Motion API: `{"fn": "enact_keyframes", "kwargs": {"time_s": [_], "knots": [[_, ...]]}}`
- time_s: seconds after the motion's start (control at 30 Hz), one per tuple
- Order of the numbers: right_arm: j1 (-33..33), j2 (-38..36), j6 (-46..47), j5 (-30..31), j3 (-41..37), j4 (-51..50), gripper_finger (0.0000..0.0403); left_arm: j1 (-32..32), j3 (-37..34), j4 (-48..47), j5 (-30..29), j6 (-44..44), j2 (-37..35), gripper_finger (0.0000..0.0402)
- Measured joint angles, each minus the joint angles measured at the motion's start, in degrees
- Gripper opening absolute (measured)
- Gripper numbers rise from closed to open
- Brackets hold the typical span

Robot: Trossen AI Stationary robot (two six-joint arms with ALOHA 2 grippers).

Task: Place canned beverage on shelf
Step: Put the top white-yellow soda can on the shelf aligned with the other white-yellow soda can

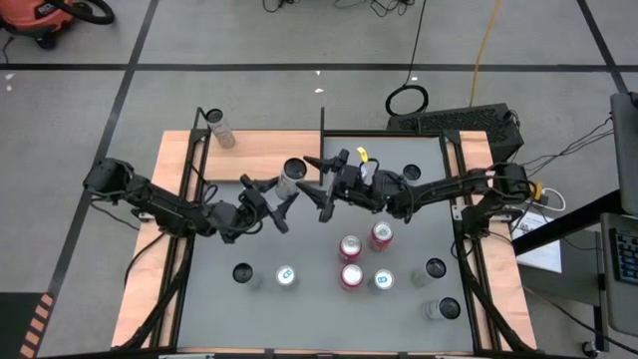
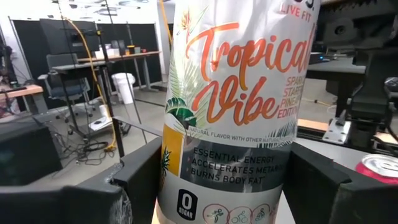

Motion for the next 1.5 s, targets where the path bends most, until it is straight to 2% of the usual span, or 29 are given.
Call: {"fn": "enact_keyframes", "kwargs": {"time_s": [0.13,0.4,0.53,0.83,1.17,1.37,1.5], "knots": [[-0.8,0.0,1.6,-0.1,0.0,0.6,0.0276,0.5,0.0,0.1,0.0,0.0,0.0,0.0267],[-1.8,0.8,2.8,-3.0,0.1,0.4,0.0319,1.3,0.0,0.8,0.4,0.2,0.0,0.0267],[-1.8,2.3,2.7,-3.2,2.7,-0.1,0.032,1.7,0.0,0.9,0.4,0.0,0.0,0.0267],[-1.9,6.1,1.1,-3.6,9.6,-7.1,0.0274,1.4,0.0,0.9,0.4,0.0,0.0,0.0267],[-1.9,6.3,0.6,-3.2,9.9,-9.9,0.0203,1.4,0.0,-1.5,-0.1,-0.3,0.0,0.0269],[-1.8,6.3,-0.5,-4.1,9.9,-11.7,0.0198,-0.2,0.0,-2.1,0.3,0.0,0.0,0.0307],[-1.9,6.2,-0.3,-9.1,9.9,-11.8,0.0197,-3.7,-0.1,-2.0,-0.4,0.0,-1.1,0.0339]]}}
